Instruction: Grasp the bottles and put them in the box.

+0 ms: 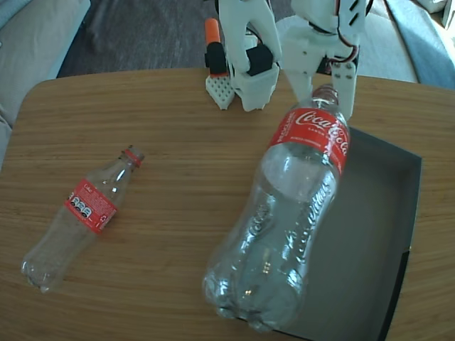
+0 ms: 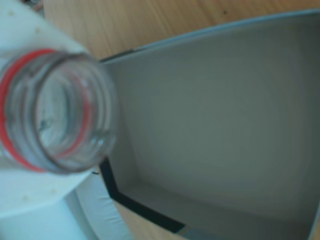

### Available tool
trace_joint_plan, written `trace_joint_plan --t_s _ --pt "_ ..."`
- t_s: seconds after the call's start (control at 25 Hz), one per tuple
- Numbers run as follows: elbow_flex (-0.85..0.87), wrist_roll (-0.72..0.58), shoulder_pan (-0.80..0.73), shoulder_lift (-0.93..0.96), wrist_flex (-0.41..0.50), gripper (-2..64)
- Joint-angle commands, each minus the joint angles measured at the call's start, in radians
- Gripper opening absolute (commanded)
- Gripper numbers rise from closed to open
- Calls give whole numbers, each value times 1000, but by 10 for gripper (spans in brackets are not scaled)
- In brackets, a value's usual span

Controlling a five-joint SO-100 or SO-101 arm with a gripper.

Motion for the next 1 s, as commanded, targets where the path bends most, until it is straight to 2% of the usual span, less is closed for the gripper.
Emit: trace_joint_plan --t_s 0.0,0.32,0.48,0.6,0.72,0.96 --pt "-6 14 -49 11 66 -1" --pt "94 14 -140 0 15 -1" --pt "81 14 -144 -80 3 -1" --pt "80 18 -144 -129 -46 -1" --pt "78 112 -144 -160 -98 -1" --pt "78 236 -169 -204 -147 -1"
